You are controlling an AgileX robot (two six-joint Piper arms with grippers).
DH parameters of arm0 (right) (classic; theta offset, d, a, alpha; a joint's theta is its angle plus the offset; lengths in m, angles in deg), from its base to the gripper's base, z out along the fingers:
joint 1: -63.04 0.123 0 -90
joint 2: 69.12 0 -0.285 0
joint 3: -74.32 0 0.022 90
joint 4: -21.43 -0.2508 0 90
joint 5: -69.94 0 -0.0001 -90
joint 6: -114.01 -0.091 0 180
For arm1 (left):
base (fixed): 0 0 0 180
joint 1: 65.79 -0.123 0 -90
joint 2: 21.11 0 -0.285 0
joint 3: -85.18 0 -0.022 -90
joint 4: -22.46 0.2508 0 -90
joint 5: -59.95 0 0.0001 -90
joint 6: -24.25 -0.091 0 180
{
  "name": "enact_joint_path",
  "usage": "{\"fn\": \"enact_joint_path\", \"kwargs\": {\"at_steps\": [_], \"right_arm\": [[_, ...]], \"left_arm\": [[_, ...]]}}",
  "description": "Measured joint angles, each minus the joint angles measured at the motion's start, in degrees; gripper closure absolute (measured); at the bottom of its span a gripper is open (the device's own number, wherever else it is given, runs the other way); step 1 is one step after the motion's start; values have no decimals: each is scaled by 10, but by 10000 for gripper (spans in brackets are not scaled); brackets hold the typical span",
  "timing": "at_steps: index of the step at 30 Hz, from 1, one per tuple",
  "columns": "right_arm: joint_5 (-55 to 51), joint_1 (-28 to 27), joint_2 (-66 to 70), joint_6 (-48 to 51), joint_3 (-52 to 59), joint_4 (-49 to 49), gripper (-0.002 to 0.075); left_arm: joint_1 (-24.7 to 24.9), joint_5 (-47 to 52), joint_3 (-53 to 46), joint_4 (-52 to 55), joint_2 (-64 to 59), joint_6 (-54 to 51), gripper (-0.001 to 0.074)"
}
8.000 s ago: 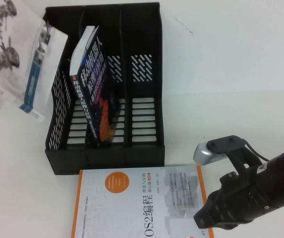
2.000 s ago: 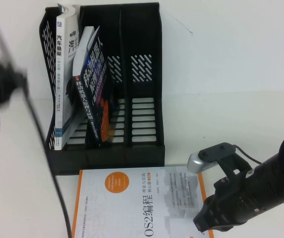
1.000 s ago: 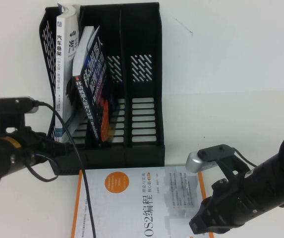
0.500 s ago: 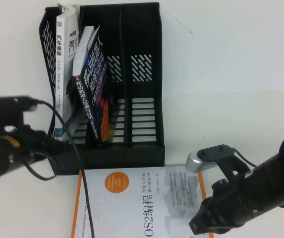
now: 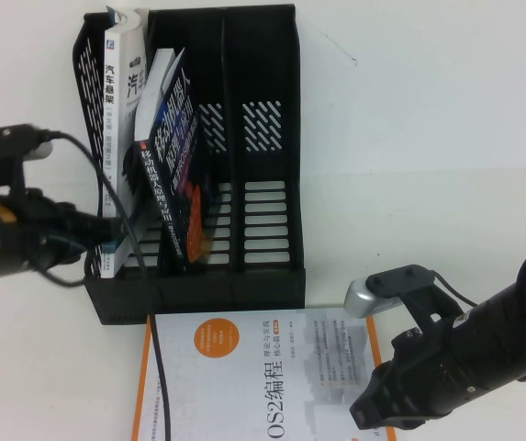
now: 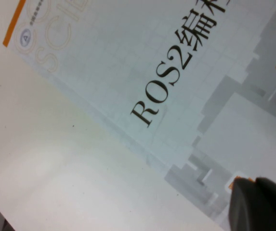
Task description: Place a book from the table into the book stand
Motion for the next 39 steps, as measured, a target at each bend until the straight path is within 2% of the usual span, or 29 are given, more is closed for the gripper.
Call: {"fn": "enact_joint_path", "kwargs": {"at_steps": [8, 14, 19, 23, 31, 39], "right_arm": [[0, 0, 0, 0, 0, 0, 727], [1, 0, 0, 0, 0, 0, 727], [1, 0, 0, 0, 0, 0, 727], [6, 0, -2, 3, 0, 2, 727], [61, 0, -115, -16, 0, 80, 727], [84, 0, -300, -79, 0, 209, 727]], "left_arm": [[0, 28, 74, 0, -79, 0, 599], [0, 38, 119, 0, -146, 0, 596], [0, 55, 139, 0, -148, -2, 657], [0, 55, 139, 12, -102, -2, 719], [0, 25, 113, 62, 82, 0, 733], [0, -71, -88, 67, 285, 1, 734]]}}
